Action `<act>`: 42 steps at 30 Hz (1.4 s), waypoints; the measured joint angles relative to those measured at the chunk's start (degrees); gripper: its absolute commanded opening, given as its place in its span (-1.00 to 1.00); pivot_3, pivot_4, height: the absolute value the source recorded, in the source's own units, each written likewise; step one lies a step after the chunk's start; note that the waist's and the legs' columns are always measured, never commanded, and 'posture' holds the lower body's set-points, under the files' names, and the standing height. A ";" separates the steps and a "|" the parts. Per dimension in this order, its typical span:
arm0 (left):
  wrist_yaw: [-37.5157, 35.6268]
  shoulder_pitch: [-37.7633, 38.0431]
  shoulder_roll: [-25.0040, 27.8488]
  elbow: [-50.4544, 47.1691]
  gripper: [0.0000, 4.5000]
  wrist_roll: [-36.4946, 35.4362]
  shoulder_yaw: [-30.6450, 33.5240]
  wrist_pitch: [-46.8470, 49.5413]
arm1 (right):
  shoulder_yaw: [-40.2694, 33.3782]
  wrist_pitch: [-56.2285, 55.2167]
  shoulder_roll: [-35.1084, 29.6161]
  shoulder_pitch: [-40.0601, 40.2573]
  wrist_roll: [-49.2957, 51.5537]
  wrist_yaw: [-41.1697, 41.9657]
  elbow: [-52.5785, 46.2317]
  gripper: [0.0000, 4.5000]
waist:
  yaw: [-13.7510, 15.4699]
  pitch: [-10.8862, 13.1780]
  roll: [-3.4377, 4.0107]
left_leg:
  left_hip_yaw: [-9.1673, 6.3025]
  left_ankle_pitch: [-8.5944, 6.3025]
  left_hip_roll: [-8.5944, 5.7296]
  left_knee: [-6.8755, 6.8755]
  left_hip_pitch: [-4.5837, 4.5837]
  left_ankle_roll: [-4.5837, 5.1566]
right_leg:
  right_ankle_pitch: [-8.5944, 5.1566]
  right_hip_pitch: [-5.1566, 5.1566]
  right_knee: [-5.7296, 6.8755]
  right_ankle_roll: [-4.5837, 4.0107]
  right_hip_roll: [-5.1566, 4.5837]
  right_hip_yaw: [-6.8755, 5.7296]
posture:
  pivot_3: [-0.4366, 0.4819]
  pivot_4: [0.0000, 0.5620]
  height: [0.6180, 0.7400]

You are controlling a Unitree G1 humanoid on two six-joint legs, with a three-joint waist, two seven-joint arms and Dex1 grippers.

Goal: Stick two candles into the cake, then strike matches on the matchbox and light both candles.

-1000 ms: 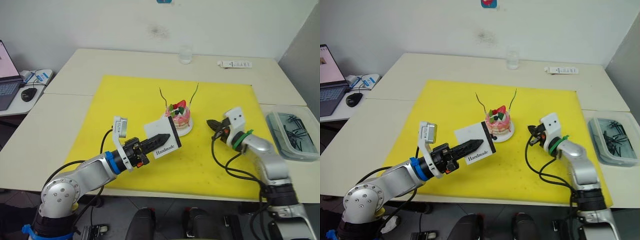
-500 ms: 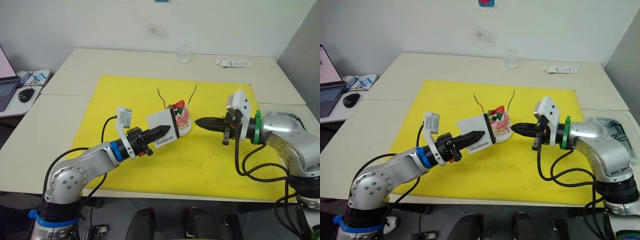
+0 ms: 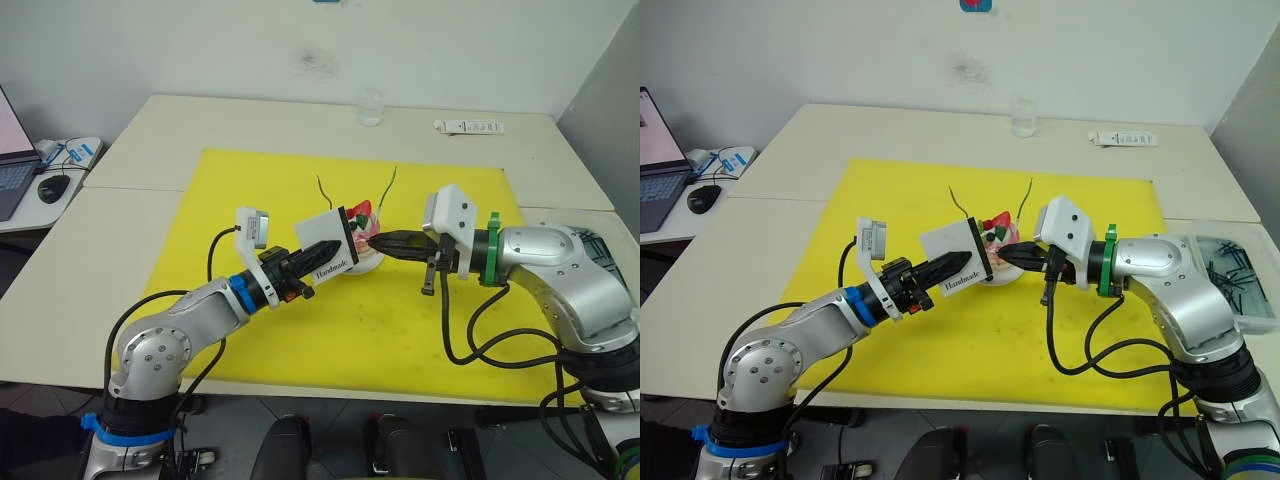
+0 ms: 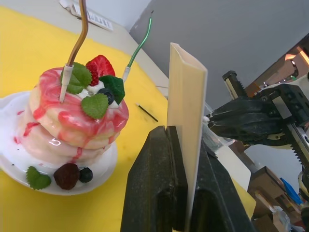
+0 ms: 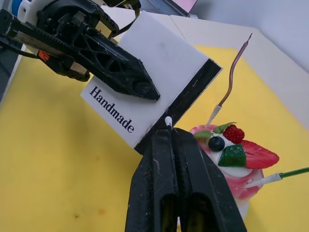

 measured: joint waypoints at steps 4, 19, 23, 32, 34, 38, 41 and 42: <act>-0.02 -0.11 -0.33 0.02 -1.00 0.12 0.01 0.18 | 1.24 -2.56 0.92 -0.22 -2.63 0.05 1.59 -0.98 | 0.00 0.00 0.00 | 0.01 0.00 0.00 0.00 0.00 0.00 | 0.00 0.00 -0.01 0.00 0.00 0.01 | -0.05 -0.47 1.00; 0.02 -0.18 -1.49 0.02 -1.00 0.09 0.46 1.07 | 2.28 -4.43 4.31 -3.94 -5.81 0.00 5.40 -0.98 | -0.01 0.00 0.00 | -0.01 0.00 0.00 0.00 0.01 0.00 | 0.02 0.01 0.02 0.01 0.00 0.00 | -0.05 -0.47 1.00; 0.06 -0.18 -1.55 0.02 -1.00 0.11 0.50 1.12 | 2.81 -4.90 4.23 -4.01 -7.06 0.46 5.41 -0.98 | -0.01 0.00 0.00 | 0.01 0.01 0.00 0.01 0.01 0.00 | 0.02 0.01 0.03 0.01 0.00 0.02 | -0.05 -0.47 1.00; 0.11 -0.18 -1.65 0.02 -1.00 0.12 0.66 1.19 | 3.74 -6.36 4.23 -4.33 -9.28 0.83 5.57 -0.98 | -0.01 0.00 0.00 | 0.00 0.01 0.00 0.03 0.02 0.00 | 0.02 0.01 0.08 0.01 0.00 0.01 | -0.05 -0.47 1.00; 0.15 -0.18 -1.65 0.03 -1.00 0.14 0.66 1.21 | 4.03 -6.81 4.23 -4.51 -9.89 0.97 5.77 -0.98 | -0.01 0.00 0.00 | 0.00 0.01 0.00 0.04 0.02 0.00 | 0.02 0.01 0.09 0.01 0.00 0.01 | -0.05 -0.47 1.00; 0.21 -0.18 -1.79 0.03 -1.00 0.14 0.67 1.21 | 4.55 -7.67 3.59 -4.56 -10.57 2.08 5.82 -0.98 | -0.01 0.00 0.00 | 0.00 0.01 -0.01 0.07 0.02 0.00 | 0.02 0.01 0.12 0.01 0.00 0.01 | -0.05 -0.47 1.00; 0.50 -0.17 -2.15 0.02 -1.00 -0.04 1.26 1.10 | 7.05 -9.88 -0.62 -3.95 -12.39 6.26 5.14 -0.98 | -0.01 0.00 0.00 | -0.01 0.01 -0.01 0.13 0.02 0.00 | 0.02 0.02 0.14 0.01 -0.01 0.00 | -0.05 -0.47 1.00; 0.42 -0.19 -2.16 -0.05 -1.00 -0.51 2.00 0.88 | 8.15 -10.35 -3.07 -2.85 -12.48 8.64 4.51 -0.98 | 0.01 0.00 0.00 | -0.01 0.01 -0.01 0.13 0.02 0.00 | 0.02 0.03 0.13 0.02 -0.01 0.00 | -0.05 -0.47 1.00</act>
